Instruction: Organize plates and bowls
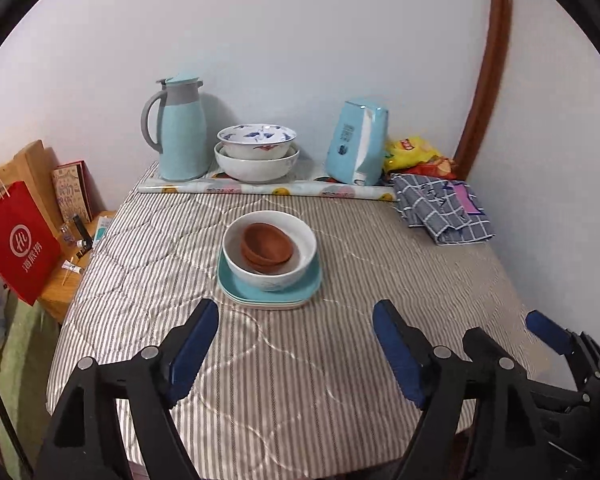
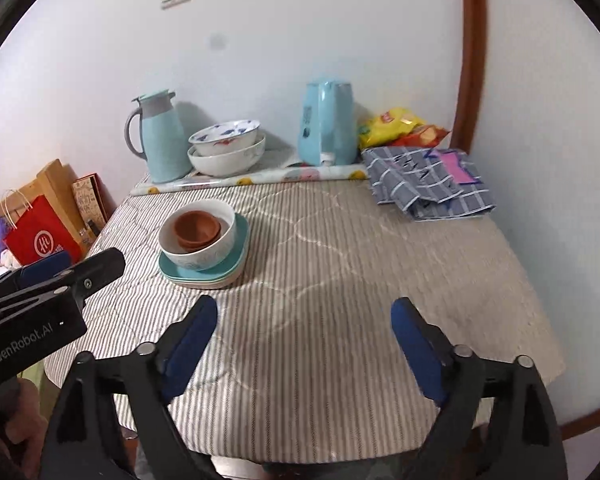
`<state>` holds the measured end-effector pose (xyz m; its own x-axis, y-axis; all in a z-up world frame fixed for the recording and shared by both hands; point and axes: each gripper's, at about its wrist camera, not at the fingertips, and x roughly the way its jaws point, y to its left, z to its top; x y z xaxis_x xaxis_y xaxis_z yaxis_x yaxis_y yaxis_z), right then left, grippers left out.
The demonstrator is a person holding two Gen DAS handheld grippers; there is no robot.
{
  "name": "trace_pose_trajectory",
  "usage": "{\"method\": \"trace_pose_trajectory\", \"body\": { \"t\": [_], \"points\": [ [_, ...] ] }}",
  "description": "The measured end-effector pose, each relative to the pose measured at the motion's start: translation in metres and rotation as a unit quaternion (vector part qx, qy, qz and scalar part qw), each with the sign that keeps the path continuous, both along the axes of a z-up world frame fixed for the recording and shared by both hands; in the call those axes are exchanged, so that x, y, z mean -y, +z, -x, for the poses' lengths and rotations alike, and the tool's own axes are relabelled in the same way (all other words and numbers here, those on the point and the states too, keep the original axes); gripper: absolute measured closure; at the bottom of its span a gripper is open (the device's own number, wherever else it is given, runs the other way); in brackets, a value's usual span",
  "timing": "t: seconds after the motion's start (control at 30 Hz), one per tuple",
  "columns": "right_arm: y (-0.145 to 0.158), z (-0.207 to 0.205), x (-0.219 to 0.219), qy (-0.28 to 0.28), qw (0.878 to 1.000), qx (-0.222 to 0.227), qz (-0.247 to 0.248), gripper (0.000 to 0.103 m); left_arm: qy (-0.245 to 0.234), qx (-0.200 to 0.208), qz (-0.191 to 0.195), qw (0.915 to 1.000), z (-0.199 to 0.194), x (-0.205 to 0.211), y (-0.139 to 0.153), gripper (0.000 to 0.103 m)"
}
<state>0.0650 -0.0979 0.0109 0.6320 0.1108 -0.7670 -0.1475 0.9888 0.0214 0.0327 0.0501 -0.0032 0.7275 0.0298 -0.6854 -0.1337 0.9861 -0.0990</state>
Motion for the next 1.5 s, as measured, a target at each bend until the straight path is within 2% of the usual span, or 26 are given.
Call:
{"method": "trace_pose_trajectory", "body": {
  "t": [0.1,0.5,1.5],
  "points": [
    [0.01,0.011,0.01,-0.009,1.0,0.016,-0.004,0.01,-0.005,0.013,-0.008,0.9999,0.01,0.01,0.006,0.02],
    [0.018,0.029,0.033,-0.036,0.999,0.017,0.001,0.01,-0.009,0.024,-0.008,0.9997,0.028,0.025,0.012,0.02],
    [0.018,0.032,0.045,-0.051,0.999,0.016,0.003,0.01,-0.014,0.018,-0.013,0.9997,0.026,0.033,0.009,0.02]
  ]
}}
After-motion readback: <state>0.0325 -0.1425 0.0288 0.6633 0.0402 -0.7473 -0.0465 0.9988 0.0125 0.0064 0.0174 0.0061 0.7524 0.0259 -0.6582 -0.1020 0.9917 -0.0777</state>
